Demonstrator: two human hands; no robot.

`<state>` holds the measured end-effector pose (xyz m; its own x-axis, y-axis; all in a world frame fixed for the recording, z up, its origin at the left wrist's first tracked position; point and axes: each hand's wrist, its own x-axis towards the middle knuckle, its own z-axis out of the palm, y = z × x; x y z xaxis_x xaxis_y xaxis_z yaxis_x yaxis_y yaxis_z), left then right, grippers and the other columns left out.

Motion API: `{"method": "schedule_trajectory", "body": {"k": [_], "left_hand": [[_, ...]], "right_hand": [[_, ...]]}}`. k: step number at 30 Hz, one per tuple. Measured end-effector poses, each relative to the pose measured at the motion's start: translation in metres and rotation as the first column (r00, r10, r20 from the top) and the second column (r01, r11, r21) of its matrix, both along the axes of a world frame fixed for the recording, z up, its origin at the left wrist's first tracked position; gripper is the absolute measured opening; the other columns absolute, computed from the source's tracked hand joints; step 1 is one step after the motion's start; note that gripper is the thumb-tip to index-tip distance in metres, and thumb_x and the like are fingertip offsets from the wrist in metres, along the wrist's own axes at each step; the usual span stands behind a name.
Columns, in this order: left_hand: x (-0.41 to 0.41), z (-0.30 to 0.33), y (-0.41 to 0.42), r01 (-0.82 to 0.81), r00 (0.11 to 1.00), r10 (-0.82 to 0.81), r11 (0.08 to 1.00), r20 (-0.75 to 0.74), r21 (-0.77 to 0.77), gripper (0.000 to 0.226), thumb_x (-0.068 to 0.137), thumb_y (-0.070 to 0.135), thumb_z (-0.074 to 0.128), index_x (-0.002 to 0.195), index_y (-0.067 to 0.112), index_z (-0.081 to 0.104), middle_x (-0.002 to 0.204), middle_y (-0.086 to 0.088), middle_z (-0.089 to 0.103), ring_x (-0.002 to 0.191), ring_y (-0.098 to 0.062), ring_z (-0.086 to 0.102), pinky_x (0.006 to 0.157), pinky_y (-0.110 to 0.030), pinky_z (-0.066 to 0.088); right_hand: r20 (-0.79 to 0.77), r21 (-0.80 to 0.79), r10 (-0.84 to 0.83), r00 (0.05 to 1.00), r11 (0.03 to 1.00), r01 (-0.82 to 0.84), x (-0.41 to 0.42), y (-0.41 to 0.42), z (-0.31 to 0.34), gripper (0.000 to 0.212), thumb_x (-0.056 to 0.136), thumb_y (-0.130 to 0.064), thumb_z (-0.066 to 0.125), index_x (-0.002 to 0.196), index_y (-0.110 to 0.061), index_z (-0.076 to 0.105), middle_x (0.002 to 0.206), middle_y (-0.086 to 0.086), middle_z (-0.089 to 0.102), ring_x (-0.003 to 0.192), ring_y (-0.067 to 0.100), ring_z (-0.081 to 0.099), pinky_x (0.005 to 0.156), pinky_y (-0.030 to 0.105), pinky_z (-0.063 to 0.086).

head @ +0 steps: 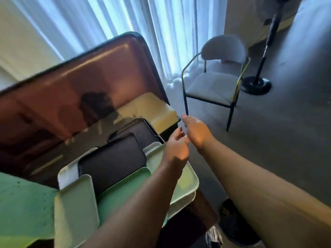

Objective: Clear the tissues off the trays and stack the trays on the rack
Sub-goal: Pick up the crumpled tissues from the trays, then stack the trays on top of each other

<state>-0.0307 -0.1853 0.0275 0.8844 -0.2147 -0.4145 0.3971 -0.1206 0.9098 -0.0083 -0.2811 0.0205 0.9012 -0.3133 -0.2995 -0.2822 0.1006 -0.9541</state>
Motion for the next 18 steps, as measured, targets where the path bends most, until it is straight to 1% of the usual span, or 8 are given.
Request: {"method": "schedule_trajectory", "body": {"k": [3,6,8,9,11,14,16,18], "left_hand": [[0.009,0.024,0.051,-0.085,0.994,0.083,0.996,0.076,0.023,0.060,0.086,0.017,0.056,0.146,0.017,0.049,0.139,-0.012,0.062,0.128,-0.029,0.059,0.113,-0.046,0.043],[0.018,0.051,0.099,-0.132,0.984,0.127,0.991,0.126,0.026,0.062,0.084,0.021,0.059,0.145,0.024,0.049,0.131,-0.007,0.067,0.117,-0.023,0.066,0.103,-0.042,0.052],[0.024,0.071,0.123,-0.213,0.963,0.203,0.977,0.177,0.034,0.056,0.085,0.021,0.060,0.139,0.033,0.050,0.119,0.001,0.070,0.109,-0.019,0.067,0.097,-0.037,0.051],[0.028,0.078,0.135,-0.257,0.946,0.243,0.966,0.215,0.036,0.060,0.080,0.025,0.061,0.140,0.028,0.053,0.119,0.000,0.072,0.112,-0.021,0.067,0.102,-0.041,0.050],[0.036,0.099,0.155,-0.297,0.925,0.293,0.955,0.243,-0.021,0.072,0.075,0.028,0.062,0.146,0.020,0.051,0.131,-0.007,0.068,0.123,-0.024,0.064,0.113,-0.047,0.045],[0.049,0.140,0.183,-0.312,0.908,0.320,0.947,0.270,-0.071,0.068,0.088,0.017,0.063,0.153,0.014,0.041,0.140,-0.009,0.058,0.125,-0.024,0.060,0.115,-0.047,0.043],[0.061,0.165,0.203,-0.325,0.894,0.347,0.938,0.283,-0.122,0.067,0.092,0.009,0.062,0.154,0.012,0.037,0.139,-0.011,0.055,0.120,-0.023,0.060,0.107,-0.043,0.049],[0.074,0.187,0.220,-0.313,0.881,0.332,0.943,0.336,-0.111,0.065,0.094,0.004,0.059,0.154,0.013,0.037,0.135,-0.008,0.057,0.116,-0.022,0.063,0.096,-0.036,0.052]], "right_hand": [[0.022,-0.059,0.090,0.996,0.994,-0.089,0.010,0.048,0.027,0.036,0.106,-0.043,0.048,0.128,-0.019,0.063,0.096,-0.002,0.064,0.087,0.008,0.060,0.075,0.029,0.048],[0.027,-0.098,0.191,0.981,0.977,-0.188,0.018,0.091,0.057,0.046,0.109,-0.036,0.047,0.126,0.003,0.064,0.095,0.016,0.068,0.090,0.024,0.067,0.077,0.039,0.056],[0.053,-0.129,0.240,0.969,0.964,-0.232,0.028,0.113,0.074,0.040,0.108,-0.034,0.048,0.118,-0.001,0.069,0.085,0.008,0.066,0.079,0.015,0.065,0.070,0.022,0.053],[0.068,-0.151,0.257,0.964,0.958,-0.245,0.035,0.123,0.083,0.034,0.108,-0.033,0.049,0.114,-0.006,0.069,0.079,0.000,0.061,0.071,0.006,0.058,0.060,0.011,0.046],[0.092,-0.155,0.281,0.955,0.952,-0.265,0.046,0.145,0.108,0.030,0.108,-0.033,0.050,0.102,-0.012,0.070,0.073,-0.007,0.057,0.066,0.004,0.052,0.048,0.006,0.037],[0.130,-0.161,0.332,0.934,0.937,-0.311,0.071,0.176,0.145,0.035,0.106,-0.037,0.053,0.078,-0.020,0.065,0.058,-0.014,0.059,0.066,0.011,0.055,0.059,0.021,0.042],[0.189,-0.106,0.350,0.917,0.936,-0.336,0.088,0.193,0.171,0.030,0.102,-0.040,0.058,0.094,-0.013,0.069,0.069,-0.008,0.067,0.072,0.012,0.063,0.068,0.030,0.052],[0.246,-0.121,0.381,0.891,0.924,-0.362,0.111,0.204,0.197,0.043,0.093,-0.049,0.062,0.113,-0.012,0.069,0.091,0.000,0.074,0.087,0.016,0.071,0.086,0.040,0.058]]}}
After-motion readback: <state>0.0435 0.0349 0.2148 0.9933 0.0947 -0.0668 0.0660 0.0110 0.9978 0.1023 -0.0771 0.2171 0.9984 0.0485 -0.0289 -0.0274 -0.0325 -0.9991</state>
